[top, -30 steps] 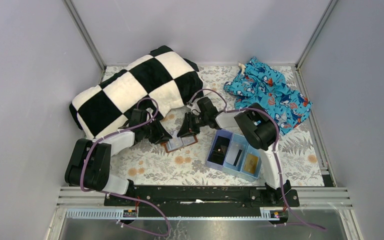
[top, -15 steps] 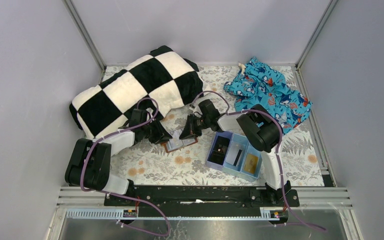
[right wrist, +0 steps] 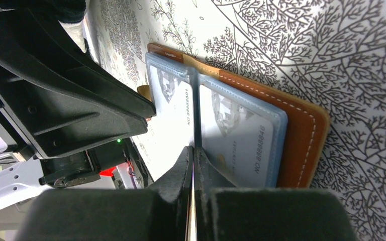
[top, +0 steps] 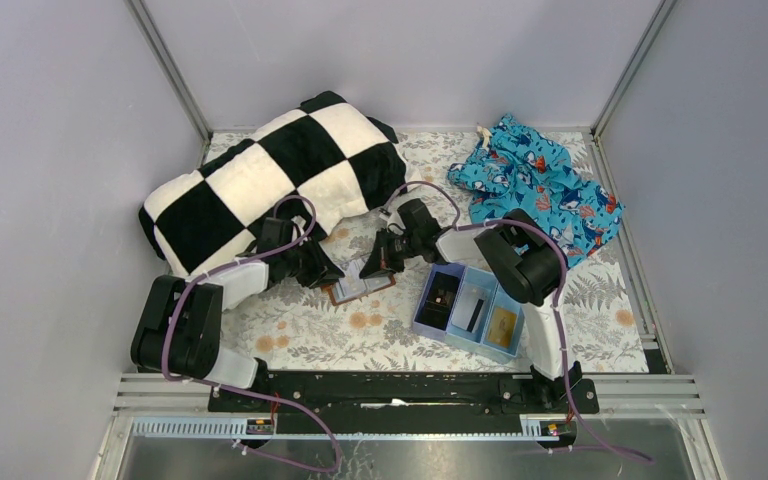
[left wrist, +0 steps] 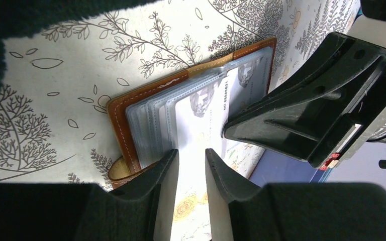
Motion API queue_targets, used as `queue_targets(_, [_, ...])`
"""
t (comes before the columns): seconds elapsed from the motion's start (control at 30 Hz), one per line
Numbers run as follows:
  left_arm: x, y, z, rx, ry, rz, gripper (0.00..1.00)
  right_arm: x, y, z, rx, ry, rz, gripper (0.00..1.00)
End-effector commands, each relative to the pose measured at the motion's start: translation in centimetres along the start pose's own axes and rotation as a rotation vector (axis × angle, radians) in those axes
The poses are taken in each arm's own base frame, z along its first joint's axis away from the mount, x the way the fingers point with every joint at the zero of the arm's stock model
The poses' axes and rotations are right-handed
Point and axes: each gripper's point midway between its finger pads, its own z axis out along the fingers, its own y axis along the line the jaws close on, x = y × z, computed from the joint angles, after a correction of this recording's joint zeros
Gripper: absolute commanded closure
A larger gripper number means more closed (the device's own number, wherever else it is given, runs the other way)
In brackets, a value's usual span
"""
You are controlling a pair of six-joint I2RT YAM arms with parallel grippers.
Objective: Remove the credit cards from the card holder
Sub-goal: Remove the credit card from the card holder.
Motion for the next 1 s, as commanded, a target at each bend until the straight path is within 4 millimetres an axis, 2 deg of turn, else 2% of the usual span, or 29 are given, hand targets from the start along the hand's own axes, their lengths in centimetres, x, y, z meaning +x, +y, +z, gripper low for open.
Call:
queue_targets(0.0, [2.5, 7.0, 0.3, -0.253, 0.051, -0.072, 0.67, -0.8, -0.2, -1.4, 0.048, -0.051, -0.035, 1.0])
queue_targets(0.63, [2.2, 6.9, 0.1, -0.247, 0.055, -0.083, 0.68, -1.7, 0.1, -4.6, 0.086, -0.135, -0.055, 1.0])
queue_targets(0.97, [1.2, 4.8, -1.0, -0.203, 0.048, -0.044, 0.67, -2.2, 0.9, -5.8, 0.133, -0.14, -0.1, 1.0])
